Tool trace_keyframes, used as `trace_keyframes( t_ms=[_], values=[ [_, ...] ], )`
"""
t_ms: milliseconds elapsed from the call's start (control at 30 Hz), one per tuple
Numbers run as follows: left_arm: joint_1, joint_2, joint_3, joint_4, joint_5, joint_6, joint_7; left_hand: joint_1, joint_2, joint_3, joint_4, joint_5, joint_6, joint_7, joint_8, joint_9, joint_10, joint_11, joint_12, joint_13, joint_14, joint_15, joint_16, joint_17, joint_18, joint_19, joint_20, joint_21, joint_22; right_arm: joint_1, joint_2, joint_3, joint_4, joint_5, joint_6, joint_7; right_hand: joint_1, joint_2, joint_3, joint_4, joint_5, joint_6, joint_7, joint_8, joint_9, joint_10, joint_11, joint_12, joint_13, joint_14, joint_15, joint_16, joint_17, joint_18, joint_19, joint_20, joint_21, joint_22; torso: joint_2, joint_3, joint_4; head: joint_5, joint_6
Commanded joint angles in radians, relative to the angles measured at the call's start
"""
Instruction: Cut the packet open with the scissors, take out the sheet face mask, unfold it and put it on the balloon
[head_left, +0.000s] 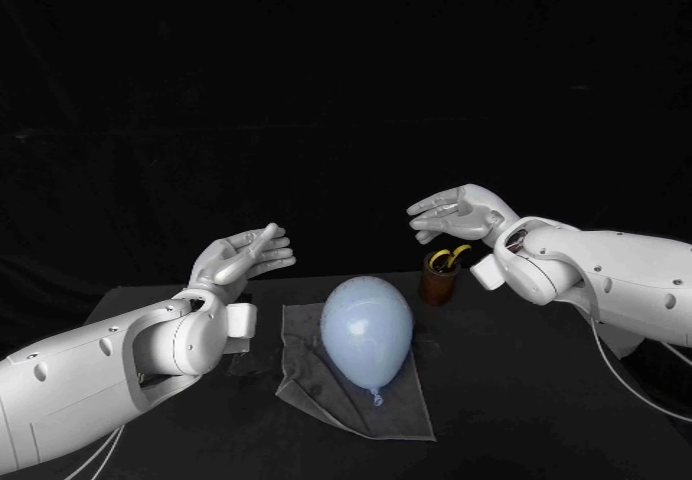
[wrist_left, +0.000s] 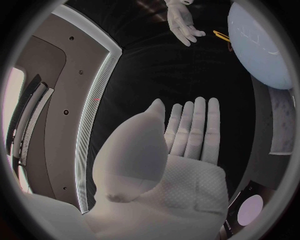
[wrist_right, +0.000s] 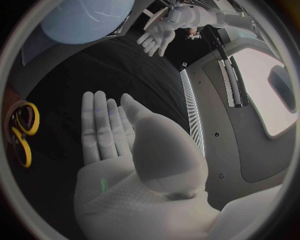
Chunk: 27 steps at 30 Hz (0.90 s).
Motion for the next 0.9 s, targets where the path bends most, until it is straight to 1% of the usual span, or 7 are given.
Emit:
trace_keyframes(
  t_ms=[33,100,533,567,667,800,900],
  values=[
    [0.0,-0.012,0.001,0.03,-0.021,0.063,0.01,0.022,-0.003,0.019,0.001,0.002,0.024,-0.005,-0.003,-0.008,0.039,-0.013,-0.021,-0.004,0.065,-0.019,0.023,0.021,0.014,0.056,-0.025,0.027,0.006,0.017,-0.012,0.002,-0.013,-0.229,0.05,-0.07,-0.039,-0.027,0.039,-0.013,0.008,0.035,-0.002,-0.008,-0.009,0.053,-0.021,-0.006,0.003,0.098,-0.032,0.036,0.046,0.004,0.042,-0.024,0.086,0.053,0.013,0.0027,-0.0027,-0.009,0.005],
    [0.0,-0.021,0.001,0.044,-0.022,0.064,0.014,0.025,-0.007,0.025,0.0,0.002,0.029,-0.007,-0.007,-0.011,0.046,-0.015,-0.031,-0.004,0.077,-0.023,0.025,0.028,0.014,0.068,-0.032,0.032,0.007,0.027,-0.02,0.002,-0.016,-0.282,0.049,-0.084,-0.076,-0.064,0.094,-0.026,0.02,0.061,-0.008,-0.021,-0.019,0.076,-0.034,-0.015,0.002,0.13,-0.043,0.062,0.109,-0.001,0.04,-0.04,0.169,0.112,0.016,0.0031,-0.0037,-0.013,0.007],
    [0.002,-0.064,0.001,0.099,-0.017,0.071,0.022,0.023,-0.015,0.03,0.001,0.002,0.035,-0.008,-0.012,-0.015,0.056,-0.015,-0.043,-0.004,0.07,-0.021,0.015,0.032,0.011,0.067,-0.034,0.03,0.004,0.089,-0.058,0.005,-0.058,-0.579,0.018,-0.164,-0.148,-0.148,0.253,-0.022,0.069,0.092,-0.022,-0.051,-0.032,0.076,-0.046,-0.013,0.005,0.232,-0.07,0.373,0.397,0.007,0.069,-0.06,0.386,0.274,0.041,0.009,-0.0078,-0.021,0.026],
    [0.002,-0.067,0.001,0.104,-0.009,0.073,0.024,0.021,-0.016,0.03,0.002,0.002,0.036,-0.007,-0.013,-0.015,0.056,-0.015,-0.045,-0.004,0.069,-0.021,0.013,0.032,0.011,0.066,-0.033,0.029,0.003,0.093,-0.063,0.005,-0.059,-0.61,0.02,-0.176,-0.16,-0.163,0.267,-0.012,0.066,0.089,-0.024,-0.054,-0.032,0.07,-0.047,-0.013,0.005,0.23,-0.069,0.429,0.435,-0.007,0.118,-0.061,0.451,0.363,0.042,0.009,-0.0076,-0.022,0.027],
    [0.002,-0.073,0.001,0.116,0.008,0.084,0.03,0.006,-0.026,0.024,0.003,0.002,0.036,-0.004,-0.018,-0.018,0.059,-0.012,-0.054,-0.004,0.067,-0.018,0.008,0.036,0.011,0.064,-0.032,0.026,0.001,0.1,-0.08,0.005,-0.058,-0.698,0.024,-0.215,-0.185,-0.199,0.261,0.02,0.068,0.082,-0.028,-0.059,-0.031,0.032,-0.045,-0.012,0.005,0.235,-0.066,0.531,0.501,-0.029,0.203,-0.057,0.551,0.513,0.044,0.0085,-0.008,-0.024,0.029],
    [0.002,-0.077,0.001,0.121,0.016,0.092,0.034,-0.012,-0.035,0.018,0.004,0.002,0.037,-0.003,-0.023,-0.021,0.063,-0.011,-0.062,-0.004,0.066,-0.017,0.002,0.04,0.011,0.063,-0.03,0.023,-0.002,0.103,-0.091,0.005,-0.059,-0.795,0.03,-0.257,-0.18,-0.21,0.237,0.044,0.042,0.063,-0.03,-0.068,-0.031,-0.01,-0.043,-0.014,0.003,0.251,-0.062,0.637,0.589,-0.042,0.252,-0.054,0.606,0.598,0.043,0.008,-0.0086,-0.026,0.031],
    [0.002,-0.078,0.001,0.12,0.02,0.094,0.035,-0.013,-0.035,0.017,0.003,0.002,0.037,-0.003,-0.023,-0.021,0.063,-0.011,-0.063,-0.004,0.066,-0.017,0.002,0.04,0.011,0.062,-0.03,0.022,-0.002,0.105,-0.091,0.004,-0.063,-0.877,0.046,-0.291,-0.139,-0.207,0.143,0.097,0.023,0.051,-0.034,-0.072,-0.028,-0.038,-0.043,-0.011,0.006,0.273,-0.059,0.735,0.664,-0.055,0.3,-0.059,0.657,0.682,0.043,0.0088,-0.007,-0.027,0.036]
  ],
)
